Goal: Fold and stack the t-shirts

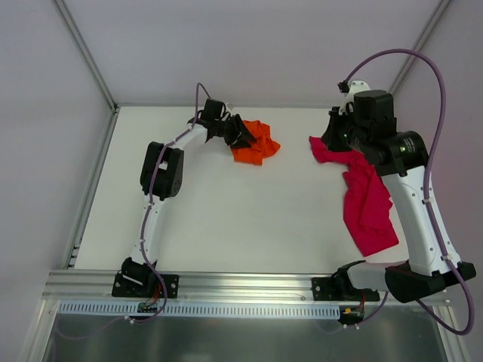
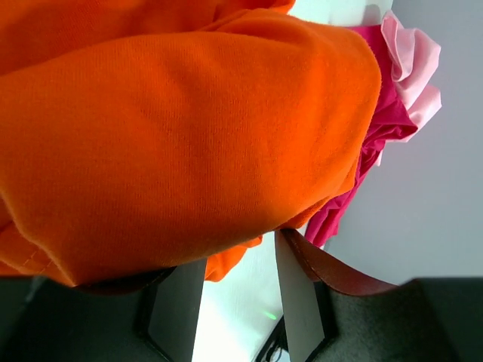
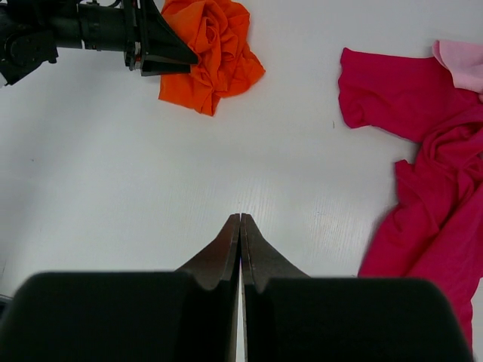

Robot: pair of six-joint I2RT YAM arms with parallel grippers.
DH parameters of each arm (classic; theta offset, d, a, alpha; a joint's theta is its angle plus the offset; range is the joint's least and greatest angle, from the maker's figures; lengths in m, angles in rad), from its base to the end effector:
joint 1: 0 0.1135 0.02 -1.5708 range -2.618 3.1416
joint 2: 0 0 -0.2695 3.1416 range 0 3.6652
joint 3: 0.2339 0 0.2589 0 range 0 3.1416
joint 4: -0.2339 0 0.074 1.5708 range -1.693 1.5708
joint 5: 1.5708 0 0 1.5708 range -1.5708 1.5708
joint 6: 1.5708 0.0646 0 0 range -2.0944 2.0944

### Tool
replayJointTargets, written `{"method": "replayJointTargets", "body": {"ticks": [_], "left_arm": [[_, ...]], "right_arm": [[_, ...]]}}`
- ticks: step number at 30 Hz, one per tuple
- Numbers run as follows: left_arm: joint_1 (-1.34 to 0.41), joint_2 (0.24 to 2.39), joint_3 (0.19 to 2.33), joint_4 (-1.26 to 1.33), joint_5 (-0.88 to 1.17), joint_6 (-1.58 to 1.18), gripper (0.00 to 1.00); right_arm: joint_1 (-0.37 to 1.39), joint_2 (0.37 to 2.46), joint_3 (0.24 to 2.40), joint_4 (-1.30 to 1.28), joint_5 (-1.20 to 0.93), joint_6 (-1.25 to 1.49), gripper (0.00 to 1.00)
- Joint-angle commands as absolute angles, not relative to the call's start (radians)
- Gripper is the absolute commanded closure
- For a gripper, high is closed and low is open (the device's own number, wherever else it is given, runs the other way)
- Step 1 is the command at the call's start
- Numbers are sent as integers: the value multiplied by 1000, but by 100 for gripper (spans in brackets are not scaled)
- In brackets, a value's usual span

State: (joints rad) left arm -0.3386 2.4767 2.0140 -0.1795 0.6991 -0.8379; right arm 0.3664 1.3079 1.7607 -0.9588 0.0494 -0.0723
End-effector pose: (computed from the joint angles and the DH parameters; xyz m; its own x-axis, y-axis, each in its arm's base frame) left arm 0.5362 -0.2329 0.1471 -0.9282 -0.2763 -0.2493 0.0754 0.5164 -0.8531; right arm 0.2545 0.0942 0.4707 -0.4284 -0.2417 -0.8707 -0.3493 0.9329 -0.0871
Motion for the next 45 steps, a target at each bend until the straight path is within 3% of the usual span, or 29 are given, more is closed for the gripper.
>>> {"method": "replayJointTargets", "body": {"ticks": [1, 8, 23, 31, 35, 39, 45], "left_arm": [[-331, 2533, 2075, -245, 673, -876, 58], [-345, 2504, 2054, -317, 635, -835, 59], [-480, 2154, 1406, -298, 561, -772, 66], [-491, 2065, 1324, -275, 535, -749, 67], [-506, 1947, 1264, -244, 476, -710, 72], [-506, 1796, 1210, -189, 373, -660, 68], [-465, 1807, 1437, -290, 241, -598, 54]], "right_arm": [[365, 1273, 1778, -989, 21, -106, 99], [365, 1264, 1779, -992, 11, -121, 99], [364, 1262, 1749, -911, -38, -112, 99], [365, 1258, 1709, -893, -58, -115, 99], [365, 1255, 1703, -890, -63, -112, 99], [365, 1262, 1655, -877, -66, -106, 98], [365, 1310, 1569, -833, -69, -63, 99]]}}
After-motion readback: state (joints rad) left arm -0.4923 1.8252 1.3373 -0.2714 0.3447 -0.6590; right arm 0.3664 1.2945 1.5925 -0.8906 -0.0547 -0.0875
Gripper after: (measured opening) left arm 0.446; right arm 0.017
